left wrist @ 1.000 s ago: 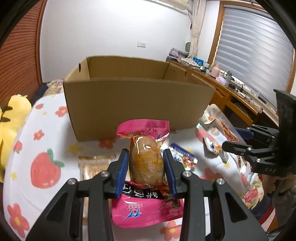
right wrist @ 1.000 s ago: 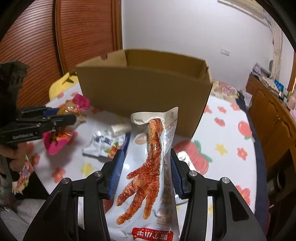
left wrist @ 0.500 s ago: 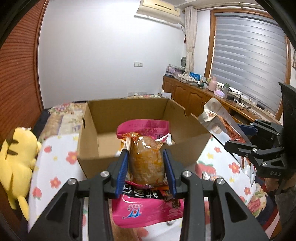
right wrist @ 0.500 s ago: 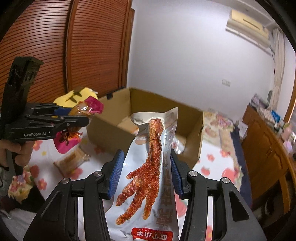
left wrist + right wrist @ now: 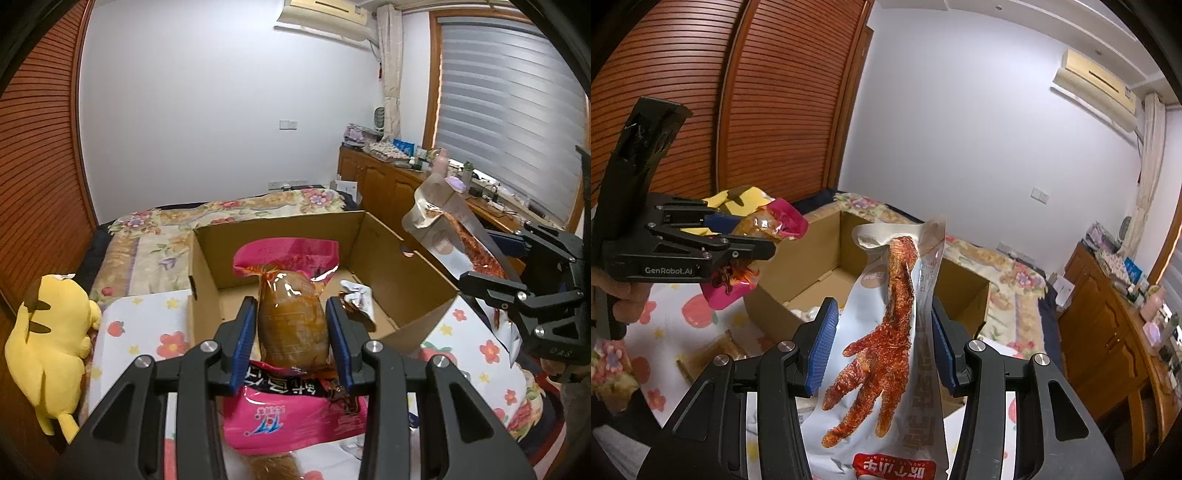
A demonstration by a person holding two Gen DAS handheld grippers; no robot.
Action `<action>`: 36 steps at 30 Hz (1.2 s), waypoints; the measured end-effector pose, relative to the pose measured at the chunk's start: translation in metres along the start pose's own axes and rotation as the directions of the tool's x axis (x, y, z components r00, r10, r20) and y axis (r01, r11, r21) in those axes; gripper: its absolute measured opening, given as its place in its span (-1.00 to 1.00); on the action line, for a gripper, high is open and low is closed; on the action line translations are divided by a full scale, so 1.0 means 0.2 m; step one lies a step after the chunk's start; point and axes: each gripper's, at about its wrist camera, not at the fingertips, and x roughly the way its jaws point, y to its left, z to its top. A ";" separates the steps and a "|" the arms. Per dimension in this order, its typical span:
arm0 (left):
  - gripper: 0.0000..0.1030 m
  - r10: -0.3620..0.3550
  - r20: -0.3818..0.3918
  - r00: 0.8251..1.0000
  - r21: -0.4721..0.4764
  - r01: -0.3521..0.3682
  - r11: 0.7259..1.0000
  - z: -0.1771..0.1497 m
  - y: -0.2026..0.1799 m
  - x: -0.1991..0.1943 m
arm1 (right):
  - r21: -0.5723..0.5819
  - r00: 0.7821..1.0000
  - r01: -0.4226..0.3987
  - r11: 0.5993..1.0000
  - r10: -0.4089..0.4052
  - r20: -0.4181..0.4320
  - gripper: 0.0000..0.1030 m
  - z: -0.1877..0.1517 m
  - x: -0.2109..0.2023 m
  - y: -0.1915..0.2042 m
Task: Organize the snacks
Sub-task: 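Lift both snacks, carry them over the box and open both grippers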
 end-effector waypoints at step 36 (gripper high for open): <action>-0.18 0.048 -0.173 0.984 -0.048 -0.057 0.997 0.08 0.01 0.48 | 0.184 0.980 0.103 0.977 -0.069 -0.184 -0.55 -0.09 0.58 -0.28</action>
